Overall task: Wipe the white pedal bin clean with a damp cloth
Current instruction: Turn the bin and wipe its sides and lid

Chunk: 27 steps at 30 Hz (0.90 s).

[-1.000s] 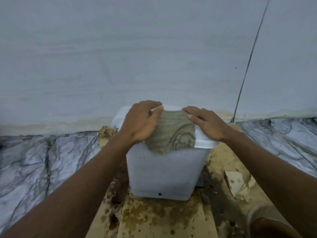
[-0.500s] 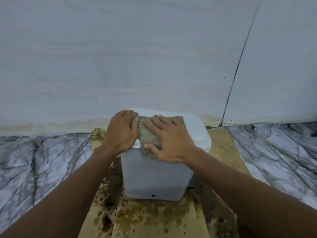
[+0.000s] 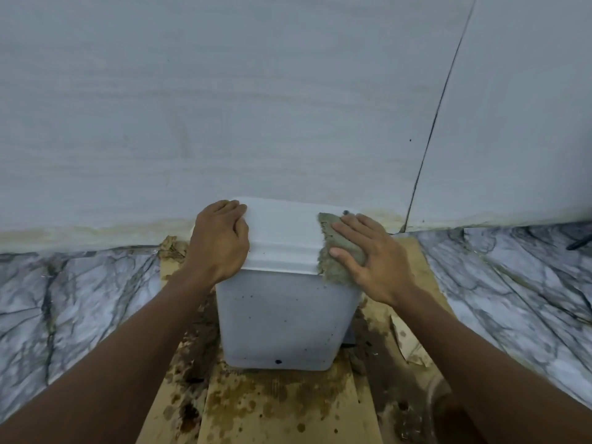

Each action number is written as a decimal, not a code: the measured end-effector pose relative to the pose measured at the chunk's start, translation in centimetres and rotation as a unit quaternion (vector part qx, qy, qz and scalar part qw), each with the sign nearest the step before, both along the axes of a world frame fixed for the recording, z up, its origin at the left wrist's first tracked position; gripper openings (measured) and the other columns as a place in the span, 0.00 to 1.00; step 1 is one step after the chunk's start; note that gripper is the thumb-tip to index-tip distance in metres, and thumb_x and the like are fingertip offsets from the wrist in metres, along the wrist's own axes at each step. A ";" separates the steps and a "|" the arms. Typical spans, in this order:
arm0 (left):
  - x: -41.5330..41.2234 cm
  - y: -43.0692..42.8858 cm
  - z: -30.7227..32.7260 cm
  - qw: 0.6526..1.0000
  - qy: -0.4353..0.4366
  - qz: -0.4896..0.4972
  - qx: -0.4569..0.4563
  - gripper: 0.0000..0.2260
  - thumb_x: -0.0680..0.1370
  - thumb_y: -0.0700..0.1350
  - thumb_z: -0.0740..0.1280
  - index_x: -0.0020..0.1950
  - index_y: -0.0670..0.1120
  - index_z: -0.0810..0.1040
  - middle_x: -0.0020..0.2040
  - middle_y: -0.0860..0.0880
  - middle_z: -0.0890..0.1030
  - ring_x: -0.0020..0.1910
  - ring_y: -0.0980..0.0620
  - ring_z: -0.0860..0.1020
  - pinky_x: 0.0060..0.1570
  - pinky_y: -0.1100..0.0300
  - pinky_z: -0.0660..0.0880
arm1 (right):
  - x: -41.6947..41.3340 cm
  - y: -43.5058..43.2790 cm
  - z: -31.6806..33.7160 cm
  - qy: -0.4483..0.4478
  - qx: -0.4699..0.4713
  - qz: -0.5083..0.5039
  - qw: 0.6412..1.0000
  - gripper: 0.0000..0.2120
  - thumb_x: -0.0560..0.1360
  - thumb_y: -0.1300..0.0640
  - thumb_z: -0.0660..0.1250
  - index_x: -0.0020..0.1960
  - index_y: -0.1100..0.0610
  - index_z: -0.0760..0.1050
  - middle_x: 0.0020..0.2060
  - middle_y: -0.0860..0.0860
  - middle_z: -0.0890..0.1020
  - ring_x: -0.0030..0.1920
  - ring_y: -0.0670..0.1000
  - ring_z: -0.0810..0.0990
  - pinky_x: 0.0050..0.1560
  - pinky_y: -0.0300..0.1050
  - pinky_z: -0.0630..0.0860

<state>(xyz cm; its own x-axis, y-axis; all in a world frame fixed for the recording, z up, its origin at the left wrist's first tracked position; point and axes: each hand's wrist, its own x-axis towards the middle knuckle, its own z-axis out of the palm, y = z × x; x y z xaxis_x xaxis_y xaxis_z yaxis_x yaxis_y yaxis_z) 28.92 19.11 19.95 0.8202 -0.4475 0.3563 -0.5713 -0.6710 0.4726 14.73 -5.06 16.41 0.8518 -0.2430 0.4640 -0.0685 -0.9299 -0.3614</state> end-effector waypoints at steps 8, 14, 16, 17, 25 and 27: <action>0.0 0.4 0.8 0.999 0.049 -0.017 0.006 0.17 0.84 0.42 0.58 0.65 0.34 0.79 0.67 0.37 0.78 0.69 0.39 0.72 0.70 0.58 0.60 | 4.8 7.8 3.0 0.127 -0.100 0.066 0.985 0.31 0.79 0.32 0.49 0.78 0.43 0.61 0.78 0.47 0.64 0.78 0.56 0.59 0.77 0.58 0.55; 1.2 1.7 1.7 0.986 0.152 -0.022 -0.060 0.15 0.83 0.38 0.63 0.69 0.42 0.78 0.74 0.45 0.71 0.76 0.48 0.66 0.71 0.68 0.60 | 6.9 12.0 2.9 0.135 -0.086 0.030 0.987 0.35 0.76 0.28 0.50 0.78 0.43 0.61 0.78 0.48 0.63 0.79 0.57 0.57 0.77 0.62 0.54; 1.0 1.7 1.9 0.981 0.177 -0.026 -0.073 0.15 0.83 0.37 0.62 0.68 0.40 0.77 0.74 0.45 0.71 0.75 0.48 0.66 0.63 0.78 0.61 | 6.8 12.2 2.9 0.130 -0.074 0.025 0.988 0.35 0.75 0.27 0.51 0.77 0.41 0.62 0.78 0.47 0.64 0.79 0.55 0.57 0.77 0.61 0.53; 0.9 1.8 2.0 0.981 0.178 -0.032 -0.067 0.15 0.83 0.37 0.62 0.69 0.41 0.77 0.74 0.46 0.71 0.76 0.49 0.66 0.64 0.78 0.61 | 6.6 12.0 3.0 0.127 -0.067 0.025 0.989 0.34 0.75 0.27 0.52 0.77 0.41 0.63 0.78 0.46 0.64 0.79 0.54 0.57 0.77 0.59 0.53; 0.8 1.7 2.1 0.990 0.128 -0.051 0.002 0.17 0.84 0.42 0.60 0.73 0.46 0.73 0.77 0.49 0.68 0.78 0.50 0.62 0.79 0.52 0.52 | 2.7 6.5 2.3 0.090 0.018 0.023 0.995 0.29 0.74 0.31 0.60 0.72 0.37 0.68 0.75 0.39 0.67 0.77 0.44 0.60 0.79 0.49 0.52; 0.8 1.5 2.3 0.990 0.126 -0.054 0.017 0.18 0.84 0.41 0.60 0.73 0.45 0.73 0.77 0.48 0.68 0.78 0.51 0.62 0.79 0.54 0.51 | 2.3 6.0 2.2 0.090 0.031 0.007 0.995 0.30 0.72 0.28 0.60 0.72 0.37 0.69 0.75 0.39 0.67 0.77 0.45 0.61 0.79 0.50 0.53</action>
